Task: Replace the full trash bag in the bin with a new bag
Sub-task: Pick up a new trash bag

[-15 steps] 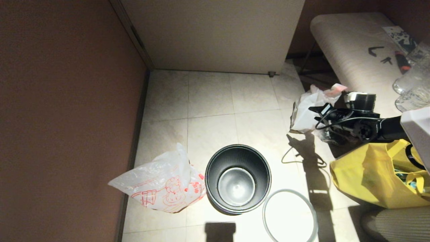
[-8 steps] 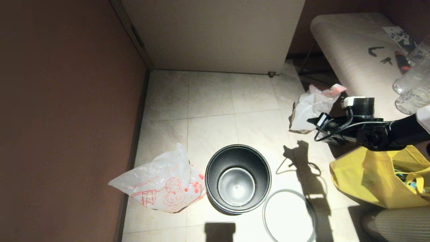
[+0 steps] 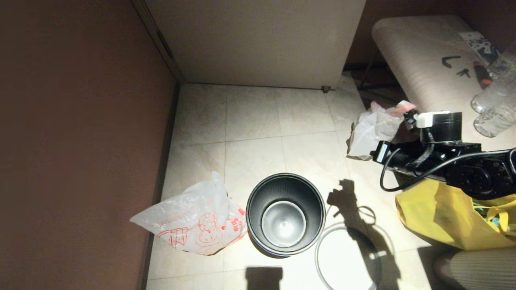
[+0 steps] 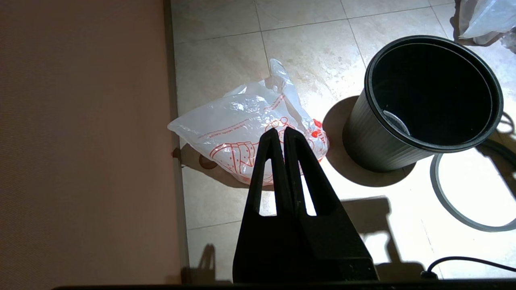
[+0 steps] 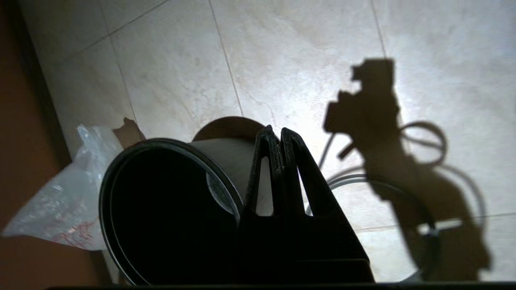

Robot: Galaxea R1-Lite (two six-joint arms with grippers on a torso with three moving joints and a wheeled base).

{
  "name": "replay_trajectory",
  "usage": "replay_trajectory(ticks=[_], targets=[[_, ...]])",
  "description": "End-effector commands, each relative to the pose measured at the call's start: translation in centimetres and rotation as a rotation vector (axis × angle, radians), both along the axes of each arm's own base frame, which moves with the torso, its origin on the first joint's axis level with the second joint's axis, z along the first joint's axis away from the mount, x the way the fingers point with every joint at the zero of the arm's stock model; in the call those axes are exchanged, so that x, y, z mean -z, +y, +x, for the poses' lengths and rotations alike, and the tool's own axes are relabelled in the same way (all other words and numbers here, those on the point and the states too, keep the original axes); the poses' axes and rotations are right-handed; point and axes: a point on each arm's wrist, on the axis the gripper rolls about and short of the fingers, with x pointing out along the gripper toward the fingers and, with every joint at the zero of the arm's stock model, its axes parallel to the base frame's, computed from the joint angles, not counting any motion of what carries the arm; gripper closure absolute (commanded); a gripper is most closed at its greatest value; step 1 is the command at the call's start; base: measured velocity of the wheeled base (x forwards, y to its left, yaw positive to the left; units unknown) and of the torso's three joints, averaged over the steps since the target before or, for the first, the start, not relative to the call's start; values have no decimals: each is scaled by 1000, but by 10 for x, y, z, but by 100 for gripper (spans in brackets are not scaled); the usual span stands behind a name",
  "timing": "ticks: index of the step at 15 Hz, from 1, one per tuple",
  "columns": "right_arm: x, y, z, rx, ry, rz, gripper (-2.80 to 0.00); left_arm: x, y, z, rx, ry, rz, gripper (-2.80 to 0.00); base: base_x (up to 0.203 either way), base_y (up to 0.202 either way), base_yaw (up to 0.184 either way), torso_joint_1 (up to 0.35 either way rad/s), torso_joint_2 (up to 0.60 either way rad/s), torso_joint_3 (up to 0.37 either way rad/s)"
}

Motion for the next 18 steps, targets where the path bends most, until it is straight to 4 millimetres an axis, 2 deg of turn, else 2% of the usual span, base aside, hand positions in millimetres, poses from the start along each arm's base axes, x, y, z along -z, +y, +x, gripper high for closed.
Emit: replay_trajectory(ticks=[1, 4, 9, 14, 18], targets=[[-25, -8, -28, 7, -68, -34, 0, 1, 0, 0, 0, 3, 0, 0, 0, 0, 0, 0, 0, 0], [-47, -20, -64, 8, -90, -99, 0, 1, 0, 0, 0, 3, 0, 0, 0, 0, 0, 0, 0, 0], [-74, -22, -157, -101, -82, -206, 0, 1, 0, 0, 0, 3, 0, 0, 0, 0, 0, 0, 0, 0], [-85, -39, -250, -159, -61, -254, 0, 1, 0, 0, 1, 3, 0, 0, 0, 0, 0, 0, 0, 0], [-81, -57, -316, -162, -92, -272, 0, 1, 0, 0, 0, 3, 0, 0, 0, 0, 0, 0, 0, 0]])
